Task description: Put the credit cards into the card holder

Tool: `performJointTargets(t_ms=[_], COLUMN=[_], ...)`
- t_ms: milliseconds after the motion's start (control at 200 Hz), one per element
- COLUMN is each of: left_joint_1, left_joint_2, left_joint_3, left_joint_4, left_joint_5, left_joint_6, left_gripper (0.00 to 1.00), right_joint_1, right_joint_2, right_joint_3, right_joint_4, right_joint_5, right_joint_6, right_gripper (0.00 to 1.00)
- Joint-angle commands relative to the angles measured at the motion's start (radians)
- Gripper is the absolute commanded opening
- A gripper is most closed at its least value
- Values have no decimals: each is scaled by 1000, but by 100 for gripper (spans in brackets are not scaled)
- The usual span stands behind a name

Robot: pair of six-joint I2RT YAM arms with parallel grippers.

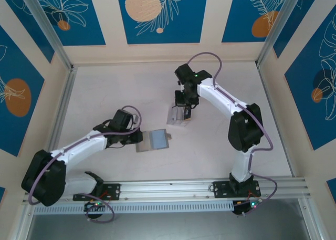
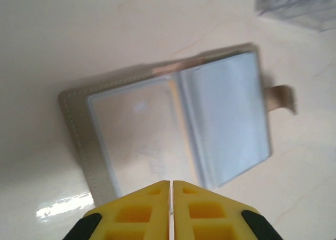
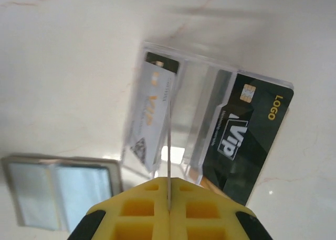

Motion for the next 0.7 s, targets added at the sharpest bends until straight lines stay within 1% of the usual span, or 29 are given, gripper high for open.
performJointTargets(t_ms=[0, 110, 210, 385, 550, 695], left_joint_1=[-3, -3, -3, -3, -5, -5], left_joint_2=[-7, 25, 60, 119, 166, 179], left_joint_3=[31, 29, 26, 15, -5, -29], left_joint_4=[-70, -67, -49, -27, -15, -20], left_joint_5=[-4, -15, -22, -33, -56, -92], left_joint_6=[18, 22, 26, 40, 42, 40], left_gripper=[9, 8, 8, 8, 7, 7], right_joint_1=[66, 126, 157, 205, 235, 265], right_joint_2=[-51, -62, -62, -81, -84, -58], right_joint_3=[-28, -70, -129, -248, -353, -388], right_joint_4=[21, 101, 196, 377, 546, 630], right_joint_5=[-35, -133, -233, -337, -398, -411], right_joint_6=[-22, -25, -4, 29, 66, 76], right_gripper=[0, 0, 0, 0, 0, 0])
